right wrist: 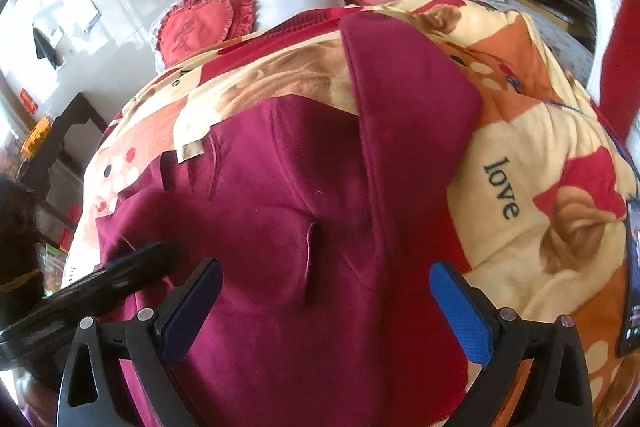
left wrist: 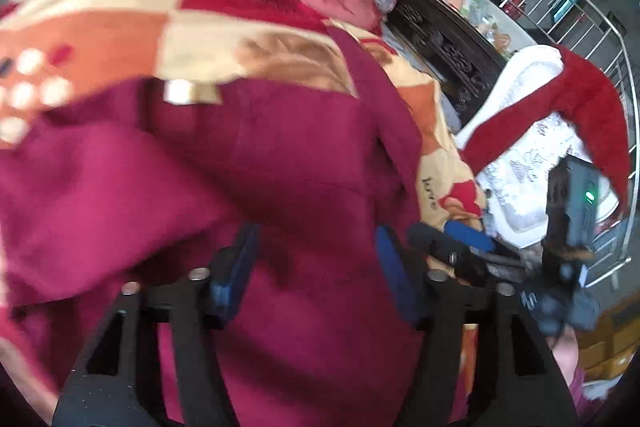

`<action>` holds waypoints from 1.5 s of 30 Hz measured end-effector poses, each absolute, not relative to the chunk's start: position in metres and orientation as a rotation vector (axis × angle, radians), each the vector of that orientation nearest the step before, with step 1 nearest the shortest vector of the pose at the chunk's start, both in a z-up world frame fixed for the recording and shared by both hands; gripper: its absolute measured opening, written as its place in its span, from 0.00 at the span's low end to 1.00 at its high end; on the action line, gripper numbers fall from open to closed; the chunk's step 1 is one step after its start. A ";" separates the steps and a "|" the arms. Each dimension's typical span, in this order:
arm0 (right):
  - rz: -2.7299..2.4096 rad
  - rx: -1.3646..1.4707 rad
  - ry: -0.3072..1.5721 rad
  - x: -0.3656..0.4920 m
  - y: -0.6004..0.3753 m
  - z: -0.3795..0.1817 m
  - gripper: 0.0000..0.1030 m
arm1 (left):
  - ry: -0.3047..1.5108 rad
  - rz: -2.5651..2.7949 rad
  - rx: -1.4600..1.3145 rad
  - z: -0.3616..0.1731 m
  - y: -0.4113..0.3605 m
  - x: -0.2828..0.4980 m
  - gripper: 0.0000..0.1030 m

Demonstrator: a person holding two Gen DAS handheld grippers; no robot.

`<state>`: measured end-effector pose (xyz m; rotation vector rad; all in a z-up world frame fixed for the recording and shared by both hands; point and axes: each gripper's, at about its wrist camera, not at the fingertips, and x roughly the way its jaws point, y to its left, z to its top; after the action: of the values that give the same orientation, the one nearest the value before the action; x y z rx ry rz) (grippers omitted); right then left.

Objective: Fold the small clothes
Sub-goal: 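Lay the held sleeve across the sweatshirt body and open the left tool, then grasp the side edge of the sweatshirt body with the right tool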

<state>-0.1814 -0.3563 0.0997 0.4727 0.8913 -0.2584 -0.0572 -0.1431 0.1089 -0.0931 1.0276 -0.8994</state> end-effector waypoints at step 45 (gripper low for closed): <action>-0.155 0.149 0.621 -0.165 -0.313 0.199 0.03 | 1.056 -0.384 -0.020 0.051 0.001 -0.040 0.62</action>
<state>-0.1653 -0.3126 0.1990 0.1486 0.6212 -0.1554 -0.0397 0.0013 0.0514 -0.0201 1.0559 -0.3841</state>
